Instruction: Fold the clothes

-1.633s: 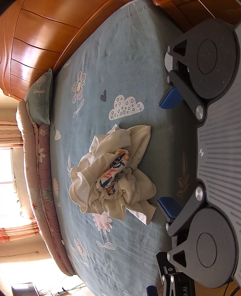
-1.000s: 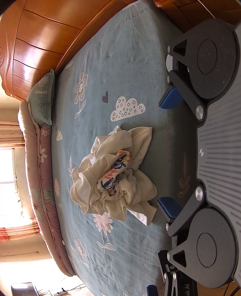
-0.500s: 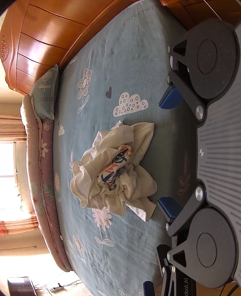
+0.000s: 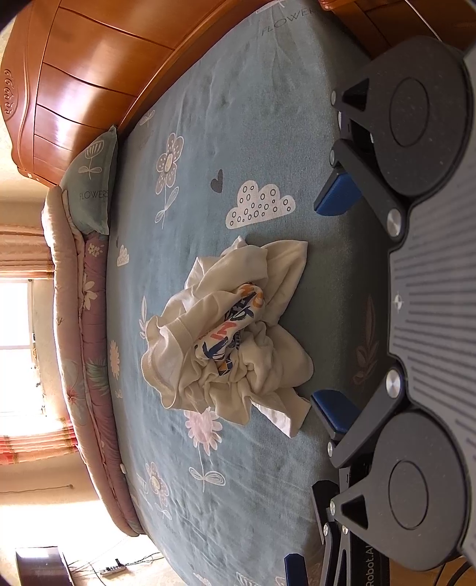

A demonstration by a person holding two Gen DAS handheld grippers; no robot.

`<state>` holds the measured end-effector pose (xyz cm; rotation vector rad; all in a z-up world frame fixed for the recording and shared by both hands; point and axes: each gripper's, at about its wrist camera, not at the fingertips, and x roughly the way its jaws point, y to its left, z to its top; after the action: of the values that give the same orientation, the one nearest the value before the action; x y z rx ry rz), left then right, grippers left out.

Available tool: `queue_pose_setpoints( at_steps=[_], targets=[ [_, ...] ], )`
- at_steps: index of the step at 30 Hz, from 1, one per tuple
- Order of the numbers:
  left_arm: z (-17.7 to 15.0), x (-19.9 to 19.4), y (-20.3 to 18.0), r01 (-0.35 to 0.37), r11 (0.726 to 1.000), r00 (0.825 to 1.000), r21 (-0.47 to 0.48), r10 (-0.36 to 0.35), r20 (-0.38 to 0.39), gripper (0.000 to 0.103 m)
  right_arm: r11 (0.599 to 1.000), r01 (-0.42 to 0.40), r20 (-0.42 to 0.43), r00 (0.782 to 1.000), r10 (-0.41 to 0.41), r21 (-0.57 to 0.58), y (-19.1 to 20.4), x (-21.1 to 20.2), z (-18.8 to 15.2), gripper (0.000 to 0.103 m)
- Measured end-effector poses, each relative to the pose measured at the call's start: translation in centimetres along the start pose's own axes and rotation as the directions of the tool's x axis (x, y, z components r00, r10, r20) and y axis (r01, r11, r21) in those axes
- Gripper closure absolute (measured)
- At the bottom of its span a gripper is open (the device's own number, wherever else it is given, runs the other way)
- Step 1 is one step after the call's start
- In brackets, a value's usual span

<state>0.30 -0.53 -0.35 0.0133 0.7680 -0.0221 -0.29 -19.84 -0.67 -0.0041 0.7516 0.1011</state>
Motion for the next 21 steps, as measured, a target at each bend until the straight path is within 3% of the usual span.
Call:
queue_pose_setpoints(
  at_steps=[21],
  targets=[
    [-0.12,0.01,0.1,-0.002,1.0,1.0,0.003,0.002,-0.006,0.001,1.0,-0.01,0.006,1.0,0.01,0.004,0.03,-0.1,-0.09,0.0]
  ],
)
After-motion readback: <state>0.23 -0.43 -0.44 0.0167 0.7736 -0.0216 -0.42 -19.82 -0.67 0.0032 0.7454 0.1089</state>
